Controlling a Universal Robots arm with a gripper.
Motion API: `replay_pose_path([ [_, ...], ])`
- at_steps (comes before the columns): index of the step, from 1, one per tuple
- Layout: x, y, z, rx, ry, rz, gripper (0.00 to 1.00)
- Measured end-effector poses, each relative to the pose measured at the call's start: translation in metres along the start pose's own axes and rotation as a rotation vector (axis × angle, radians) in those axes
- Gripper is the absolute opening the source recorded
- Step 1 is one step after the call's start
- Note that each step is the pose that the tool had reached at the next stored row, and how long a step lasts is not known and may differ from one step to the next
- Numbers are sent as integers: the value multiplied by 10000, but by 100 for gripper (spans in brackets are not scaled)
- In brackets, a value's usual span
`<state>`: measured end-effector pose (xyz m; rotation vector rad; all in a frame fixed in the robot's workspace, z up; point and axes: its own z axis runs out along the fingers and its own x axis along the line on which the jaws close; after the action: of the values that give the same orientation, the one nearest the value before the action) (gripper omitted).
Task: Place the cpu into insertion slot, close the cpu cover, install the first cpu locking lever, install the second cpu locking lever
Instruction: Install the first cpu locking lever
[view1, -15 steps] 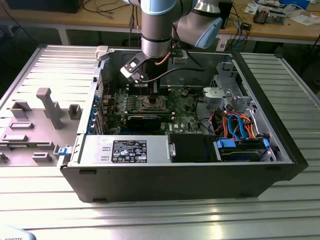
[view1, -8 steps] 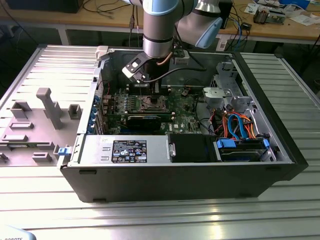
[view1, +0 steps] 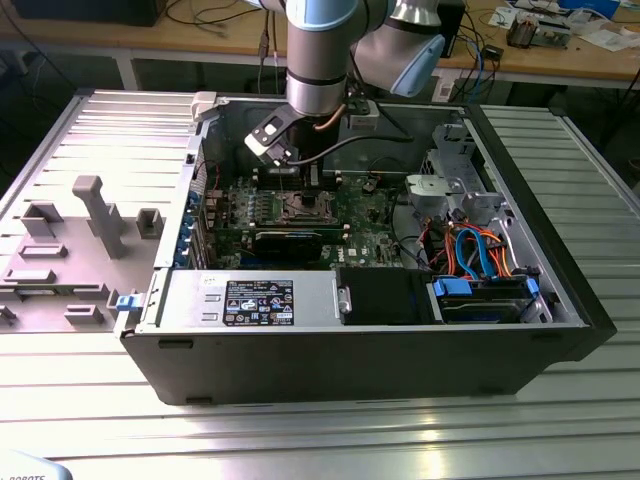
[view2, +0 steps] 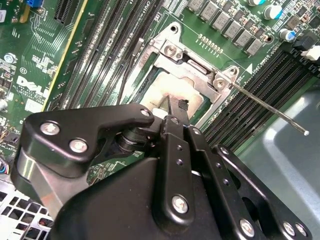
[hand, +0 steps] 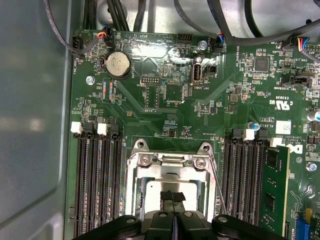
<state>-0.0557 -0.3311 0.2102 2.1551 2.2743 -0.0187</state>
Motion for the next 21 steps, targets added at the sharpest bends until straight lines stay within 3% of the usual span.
replay_pose_path([
  [3, -1, 0, -33, 0, -2, 1, 11],
  [16, -5, -1, -321, 1, -5, 1, 11],
  [21, -6, -1, -393, 1, -7, 1, 11],
])
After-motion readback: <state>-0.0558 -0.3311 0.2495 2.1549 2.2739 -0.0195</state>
